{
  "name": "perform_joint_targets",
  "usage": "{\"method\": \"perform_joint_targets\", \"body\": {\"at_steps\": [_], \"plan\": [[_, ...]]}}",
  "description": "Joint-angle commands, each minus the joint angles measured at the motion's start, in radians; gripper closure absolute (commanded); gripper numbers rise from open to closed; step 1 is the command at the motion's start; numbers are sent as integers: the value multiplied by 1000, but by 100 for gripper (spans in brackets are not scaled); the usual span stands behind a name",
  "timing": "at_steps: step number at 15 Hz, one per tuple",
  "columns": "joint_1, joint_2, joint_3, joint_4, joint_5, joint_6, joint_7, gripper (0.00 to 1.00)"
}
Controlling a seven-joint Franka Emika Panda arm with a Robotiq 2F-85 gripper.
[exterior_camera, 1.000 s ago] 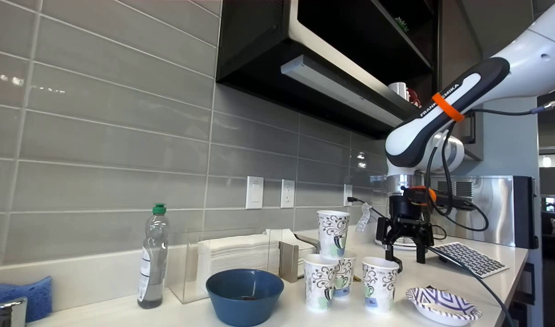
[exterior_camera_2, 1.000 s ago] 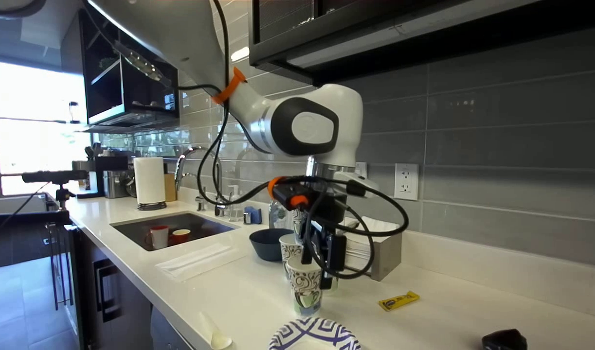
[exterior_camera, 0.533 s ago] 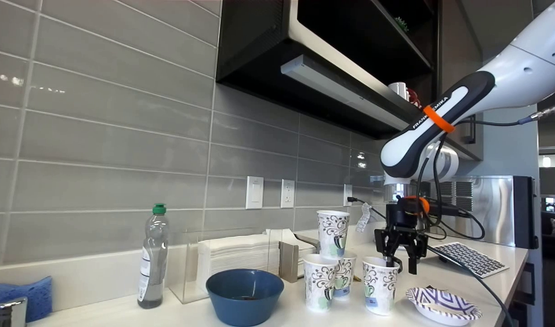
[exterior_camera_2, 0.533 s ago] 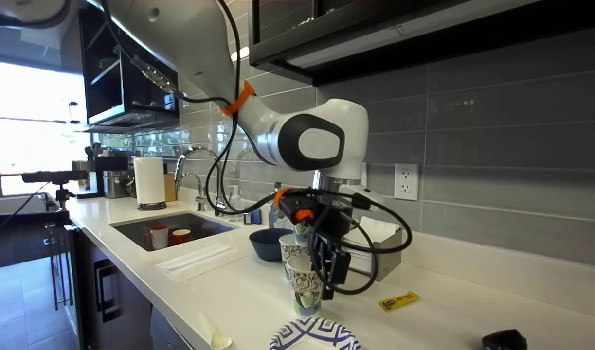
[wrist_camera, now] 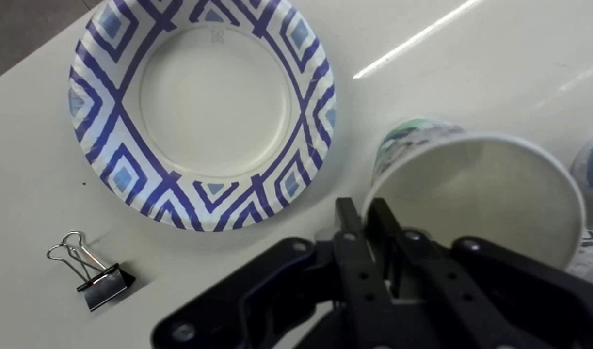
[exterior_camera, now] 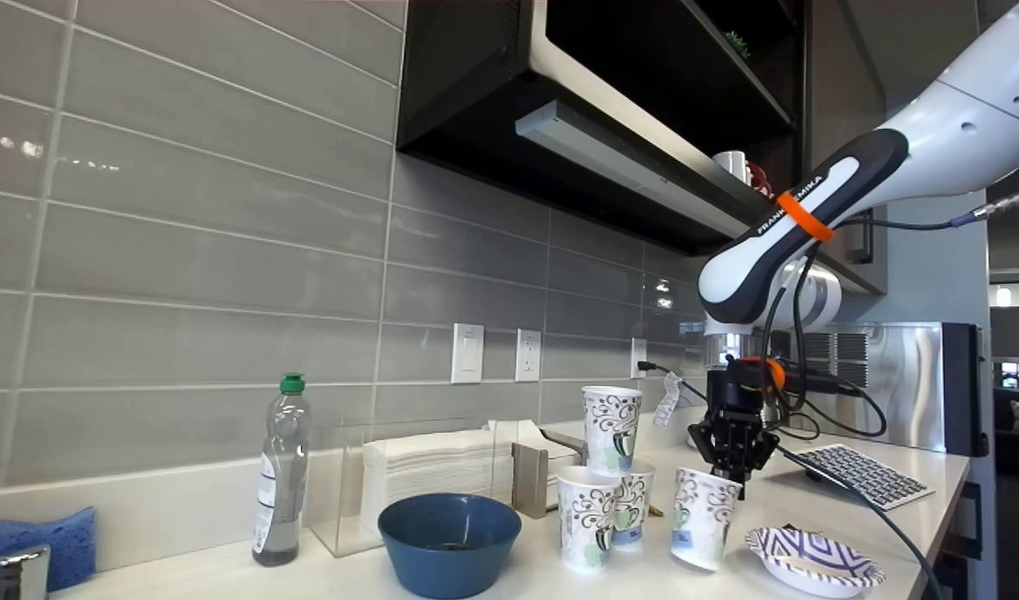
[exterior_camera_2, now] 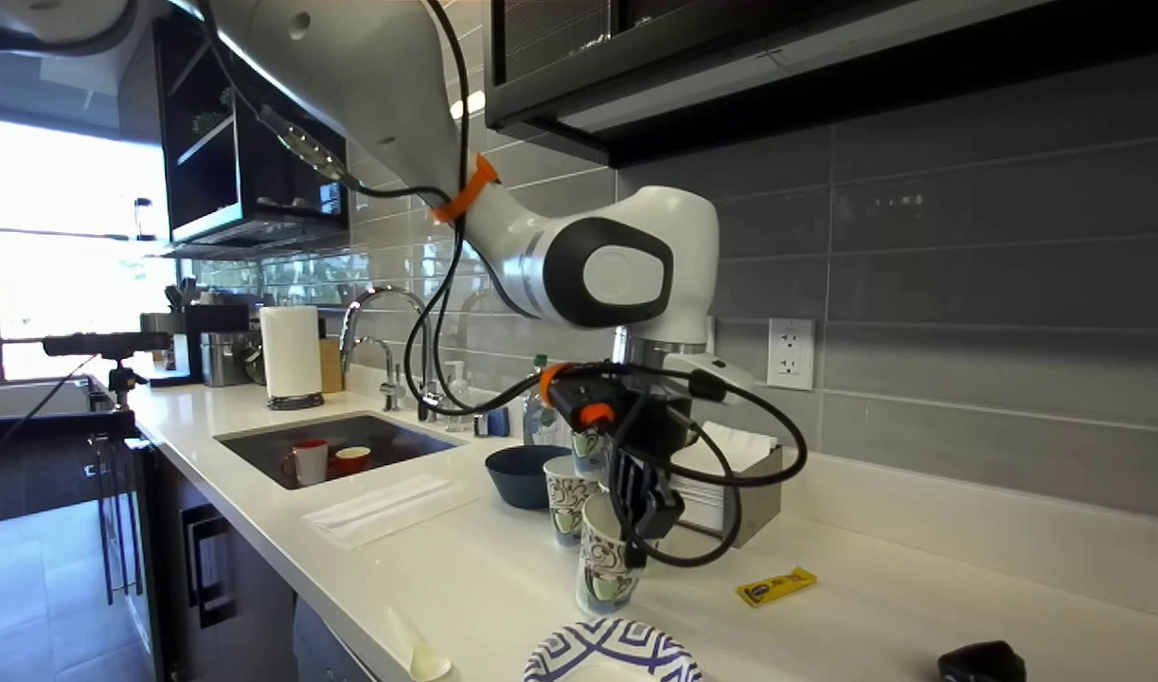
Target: Put the left cup on the furthest two cups, then stack the closest cup in the top cup
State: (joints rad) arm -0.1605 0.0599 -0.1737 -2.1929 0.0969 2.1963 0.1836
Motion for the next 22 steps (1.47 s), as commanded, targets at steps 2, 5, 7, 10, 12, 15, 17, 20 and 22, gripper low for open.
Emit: {"method": "perform_joint_targets", "body": {"at_steps": [2,5,7,10,12,15,17,20,22], "plan": [[-5,-36,-2,7,-1,0,10,100],[-6,-84,-4,8,-27,-17,16,99],[-9,-131,-4,13,-63,-37,24,99],[-16,-219,3,34,-145,-96,58,99],[-18,-268,10,58,-169,-133,58,99],[-11,-319,29,115,-184,-189,47,99],[-7,-344,46,150,-191,-214,46,99],[-10,-341,44,142,-163,-197,33,97],[-9,-344,45,144,-164,-200,33,97]]}}
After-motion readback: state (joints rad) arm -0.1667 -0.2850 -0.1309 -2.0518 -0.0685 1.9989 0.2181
